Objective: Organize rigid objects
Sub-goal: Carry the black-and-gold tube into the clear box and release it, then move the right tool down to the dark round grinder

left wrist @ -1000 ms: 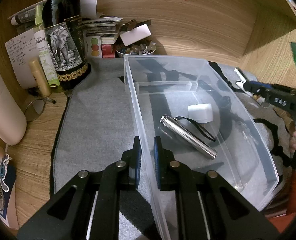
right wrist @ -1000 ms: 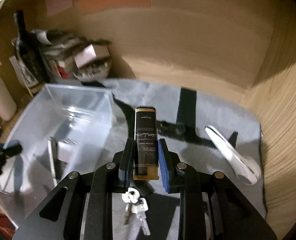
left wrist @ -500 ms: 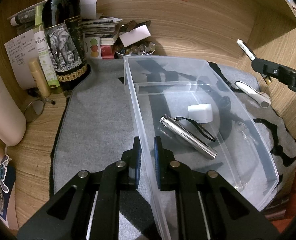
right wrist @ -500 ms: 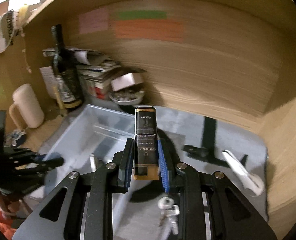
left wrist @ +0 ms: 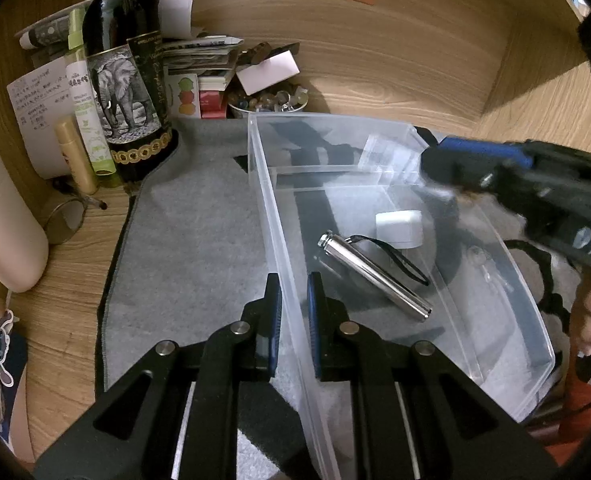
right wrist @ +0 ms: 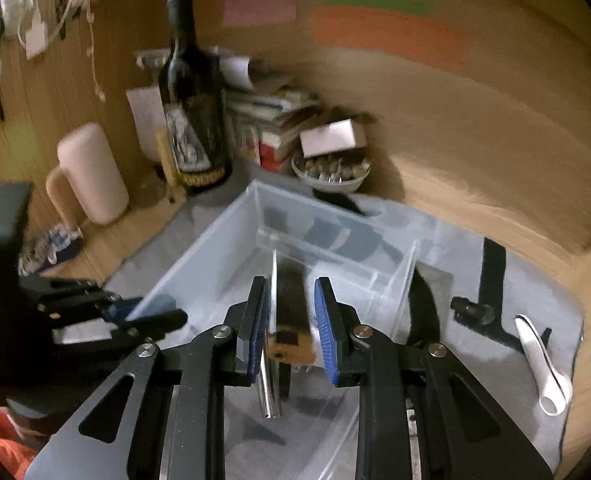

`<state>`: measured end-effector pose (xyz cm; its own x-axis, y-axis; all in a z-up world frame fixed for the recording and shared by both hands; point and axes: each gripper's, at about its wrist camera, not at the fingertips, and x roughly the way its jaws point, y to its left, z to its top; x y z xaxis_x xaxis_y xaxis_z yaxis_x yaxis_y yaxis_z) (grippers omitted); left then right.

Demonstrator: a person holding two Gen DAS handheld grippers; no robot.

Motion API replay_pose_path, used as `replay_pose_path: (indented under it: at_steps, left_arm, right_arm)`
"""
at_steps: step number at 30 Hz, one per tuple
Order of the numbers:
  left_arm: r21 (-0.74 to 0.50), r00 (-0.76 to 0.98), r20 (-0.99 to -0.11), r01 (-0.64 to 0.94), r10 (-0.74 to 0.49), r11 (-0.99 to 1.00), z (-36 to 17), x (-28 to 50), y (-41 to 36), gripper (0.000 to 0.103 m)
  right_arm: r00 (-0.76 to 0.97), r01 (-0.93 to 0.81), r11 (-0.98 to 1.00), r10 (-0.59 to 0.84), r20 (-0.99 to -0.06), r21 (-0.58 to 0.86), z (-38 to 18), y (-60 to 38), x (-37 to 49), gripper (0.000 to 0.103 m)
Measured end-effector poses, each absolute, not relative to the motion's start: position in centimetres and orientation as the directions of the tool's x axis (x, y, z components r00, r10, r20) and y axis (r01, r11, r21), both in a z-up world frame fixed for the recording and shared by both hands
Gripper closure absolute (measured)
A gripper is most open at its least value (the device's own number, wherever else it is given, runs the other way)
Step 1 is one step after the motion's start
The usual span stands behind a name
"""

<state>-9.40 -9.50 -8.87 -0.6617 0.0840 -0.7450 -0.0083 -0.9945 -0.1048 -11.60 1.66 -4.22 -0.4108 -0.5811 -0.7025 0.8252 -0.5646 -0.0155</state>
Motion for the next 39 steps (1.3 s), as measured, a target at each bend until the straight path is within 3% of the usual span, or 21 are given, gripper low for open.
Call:
replay_pose_path:
  at_steps: [12, 15, 17, 20, 28, 39]
  left_arm:
    - [-0.118, -0.666, -0.739, -0.020, 0.101, -0.993, -8.9, -9.4, -9.7, 0.090]
    - [-0.117, -0.666, -0.739, -0.022, 0.102, -0.993, -8.9, -9.4, -9.7, 0.090]
    - [-0.118, -0.666, -0.739, -0.019, 0.100, -0.993, -8.9, -9.4, -9.7, 0.090]
    - [-0.119, -0.666, -0.739, -0.019, 0.101, -0.993, -8.9, -9.4, -9.7, 0.090]
    - [-0.118, -0.665, -0.740, -0.021, 0.102, -0.993, -8.9, -9.5, -9.8, 0.090]
    - [-0.121, -0.659, -0.745, -0.015, 0.101, -0.993, -9.1, -9.5, -9.8, 0.090]
  right_arm:
    - [-0.408, 0.825, -0.562, -0.520, -0.750, -0.059, -5.4, 1.5, -12.0, 0.079]
    - [-0.431, 0.812, -0.581, -0.523, -0.735, -0.063, -4.9, 2.2, -12.1, 0.070]
    - [-0.453, 0.799, -0.598, -0.530, -0.717, -0.063, -4.3, 3.1, -12.3, 0.054]
    - [-0.500, 0.772, -0.631, -0.534, -0.682, -0.071, -3.2, 4.8, -12.7, 0.042]
    - [-0.598, 0.654, -0.752, -0.444, -0.667, -0.086, -2.3, 10.2, -15.8, 0.039]
    - [-0.490, 0.637, -0.770, -0.361, -0.793, -0.043, -7.5, 11.9, -19.0, 0.039]
